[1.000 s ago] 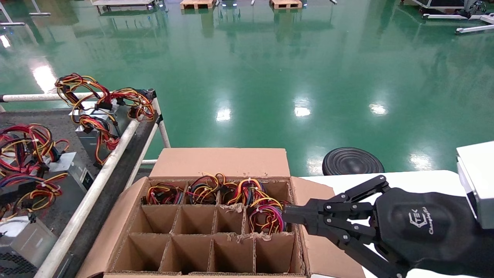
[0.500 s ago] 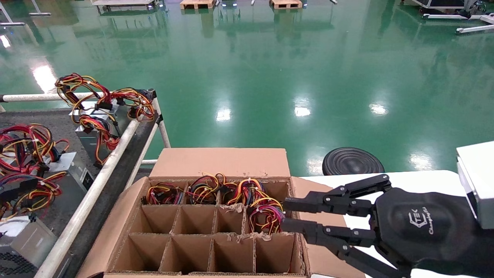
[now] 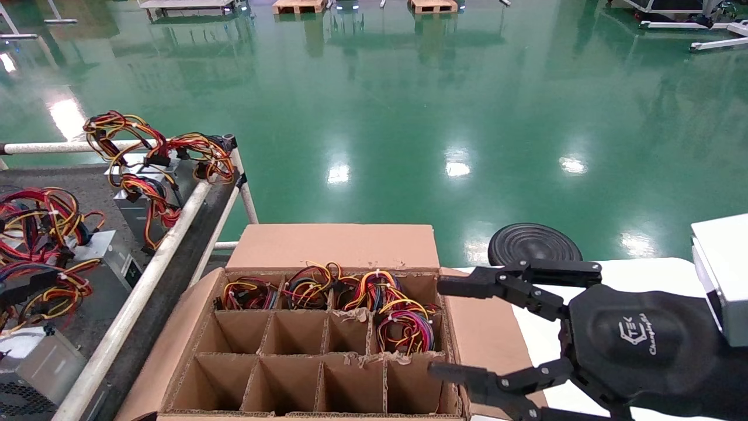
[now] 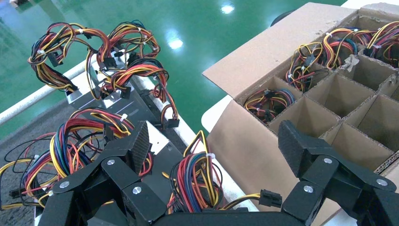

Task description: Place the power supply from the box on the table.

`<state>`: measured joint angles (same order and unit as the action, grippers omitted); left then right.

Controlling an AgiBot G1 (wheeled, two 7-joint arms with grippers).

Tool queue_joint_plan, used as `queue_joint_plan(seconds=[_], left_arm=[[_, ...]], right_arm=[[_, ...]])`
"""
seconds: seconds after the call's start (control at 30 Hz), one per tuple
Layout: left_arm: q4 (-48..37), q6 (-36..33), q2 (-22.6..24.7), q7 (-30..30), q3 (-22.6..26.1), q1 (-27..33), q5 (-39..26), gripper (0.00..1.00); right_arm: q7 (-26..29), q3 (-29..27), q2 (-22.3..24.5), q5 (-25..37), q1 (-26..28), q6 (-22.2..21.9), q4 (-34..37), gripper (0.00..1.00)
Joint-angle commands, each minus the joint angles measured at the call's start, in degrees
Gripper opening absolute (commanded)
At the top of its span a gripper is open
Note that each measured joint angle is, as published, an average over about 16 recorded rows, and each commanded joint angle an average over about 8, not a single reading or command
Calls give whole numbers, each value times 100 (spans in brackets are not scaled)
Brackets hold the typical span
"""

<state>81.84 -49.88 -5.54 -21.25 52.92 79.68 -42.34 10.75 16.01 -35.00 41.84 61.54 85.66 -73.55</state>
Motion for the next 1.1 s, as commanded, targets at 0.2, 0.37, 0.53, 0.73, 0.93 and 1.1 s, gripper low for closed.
queue_joint_plan(seconds=[0.2,0.37,0.53,0.73,0.93,1.1], left_arm=[[0,-2,-2,0,0,0,0,100],[0,-2,-3,0,0,0,0,100],[-1,-8,2,2,-5,-3,0,100],[-9,-39,38,11,-38,-20,0,100],[-27,-120,130,34,-121,-60,1,100],[-47,-207,228,60,-210,-104,2,100]], right_arm=[[0,0,0,0,0,0,0,100],[0,0,0,0,0,0,0,100],[0,0,0,0,0,0,0,100],[0,0,0,0,0,0,0,100],[0,0,0,0,0,0,0,100],[0,0,0,0,0,0,0,100]])
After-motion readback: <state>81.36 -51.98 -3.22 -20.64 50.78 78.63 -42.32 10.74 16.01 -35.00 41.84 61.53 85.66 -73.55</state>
